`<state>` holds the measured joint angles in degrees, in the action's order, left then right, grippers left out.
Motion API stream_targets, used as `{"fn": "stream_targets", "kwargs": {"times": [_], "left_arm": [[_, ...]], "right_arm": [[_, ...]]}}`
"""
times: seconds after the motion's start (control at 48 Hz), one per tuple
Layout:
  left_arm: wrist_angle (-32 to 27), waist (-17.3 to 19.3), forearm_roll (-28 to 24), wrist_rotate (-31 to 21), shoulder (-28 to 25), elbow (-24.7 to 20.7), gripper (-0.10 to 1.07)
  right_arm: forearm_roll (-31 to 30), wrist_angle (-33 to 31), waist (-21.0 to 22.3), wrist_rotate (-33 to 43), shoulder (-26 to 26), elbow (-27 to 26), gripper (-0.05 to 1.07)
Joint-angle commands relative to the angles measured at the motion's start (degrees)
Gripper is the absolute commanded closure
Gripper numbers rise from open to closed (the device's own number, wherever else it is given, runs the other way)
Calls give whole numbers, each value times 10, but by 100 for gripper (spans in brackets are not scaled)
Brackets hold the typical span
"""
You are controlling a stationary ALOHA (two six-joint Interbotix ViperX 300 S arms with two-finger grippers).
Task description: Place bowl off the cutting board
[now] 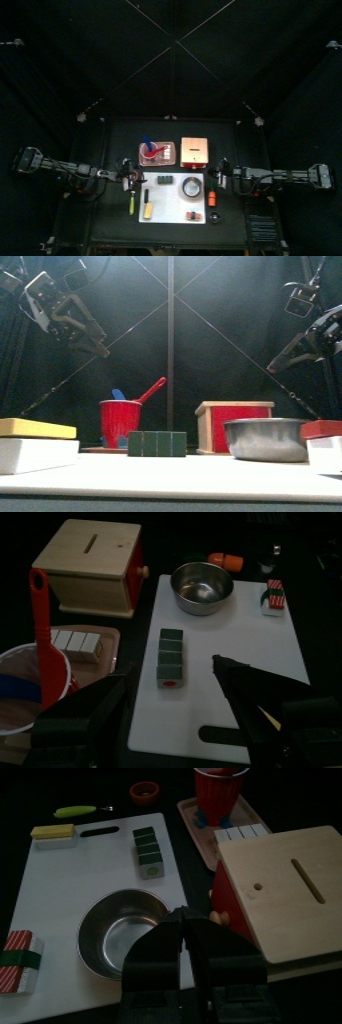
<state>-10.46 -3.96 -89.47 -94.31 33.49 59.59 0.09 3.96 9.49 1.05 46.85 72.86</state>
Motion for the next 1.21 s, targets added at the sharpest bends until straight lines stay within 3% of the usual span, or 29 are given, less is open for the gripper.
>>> {"fn": "stream_targets", "kwargs": {"times": [0.0,0.292,0.479,0.604,0.708,0.938,1.021,1.188], "left_arm": [[1,5,-5,0,1,-6,3],[6,-1,-4,-2,1,-4,3],[2,0,-5,0,1,-4,3],[1,5,-8,0,2,3,3],[1,7,-14,0,1,7,3],[1,8,-32,1,1,6,3],[1,10,-48,1,1,3,3],[1,15,-65,1,1,-4,3]], "right_arm": [[-2,2,1,-1,-1,-12,102],[-1,-2,-3,2,-4,-15,102],[69,-53,4,25,-12,-38,96],[125,-95,10,54,-17,-50,82],[156,-106,10,83,-18,-50,63],[178,-136,10,156,-23,-46,21],[177,-144,15,186,-34,-43,15],[183,-144,17,258,-84,-47,14]]}}
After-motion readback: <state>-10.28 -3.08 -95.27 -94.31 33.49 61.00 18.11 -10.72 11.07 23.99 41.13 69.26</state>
